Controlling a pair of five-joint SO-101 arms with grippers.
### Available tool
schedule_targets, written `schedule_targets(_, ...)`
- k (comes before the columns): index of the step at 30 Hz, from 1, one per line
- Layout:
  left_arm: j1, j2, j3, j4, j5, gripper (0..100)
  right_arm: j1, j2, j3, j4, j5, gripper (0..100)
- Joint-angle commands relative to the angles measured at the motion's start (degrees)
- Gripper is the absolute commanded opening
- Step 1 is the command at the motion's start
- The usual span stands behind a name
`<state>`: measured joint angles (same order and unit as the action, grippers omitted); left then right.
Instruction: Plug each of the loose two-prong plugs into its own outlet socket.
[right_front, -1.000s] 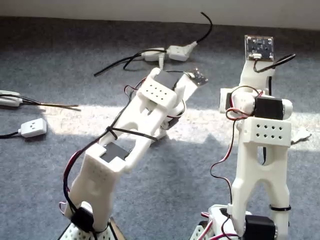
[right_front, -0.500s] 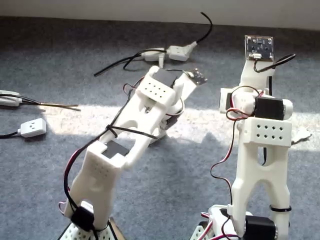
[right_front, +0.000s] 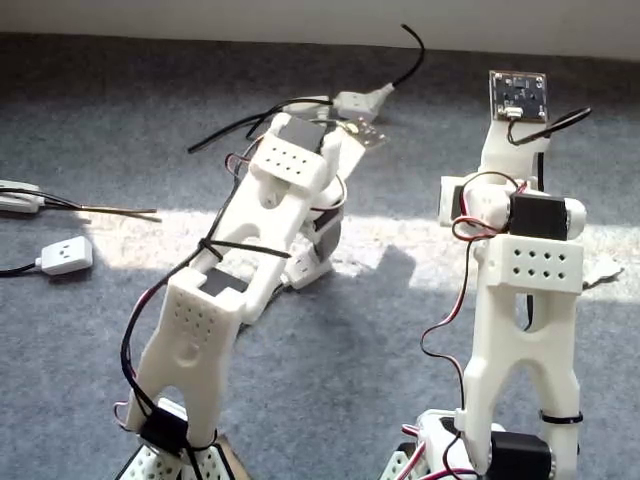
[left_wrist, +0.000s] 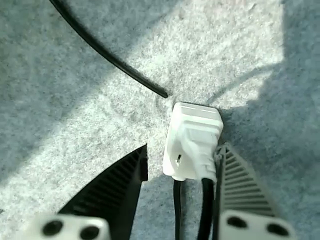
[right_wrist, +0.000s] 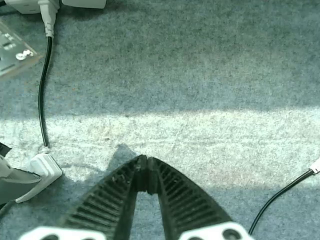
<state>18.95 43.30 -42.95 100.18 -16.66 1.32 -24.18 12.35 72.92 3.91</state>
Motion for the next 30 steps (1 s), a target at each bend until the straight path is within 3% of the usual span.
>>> schedule_targets(1, 0.0, -2.2, 3.6, 0.6, 0.2, 22, 0.7, -1.7, -0.2, -0.5, -0.3, 0.7)
schedule_targets(8, 0.2, 2.4, 4.5, 0.4, 0.4, 21, 0.8, -1.7, -0.2, -0.1, -0.3, 0.7)
schedule_targets(17, 3.2, 4.8, 4.3, -1.6, 0.4, 0, 2.6, -1.7, -0.3, 0.3, -0.3, 0.7)
schedule_targets(23, 0.4, 4.6, 3.9, -6.8, 0.4, 1, 5.3, -1.7, -0.7, 0.0, -0.4, 0.7)
schedule_targets(30, -6.1, 5.0, -19.1, -14.2, 0.4, 1, 5.7, -1.8, -0.8, 0.3, -0.4, 0.7)
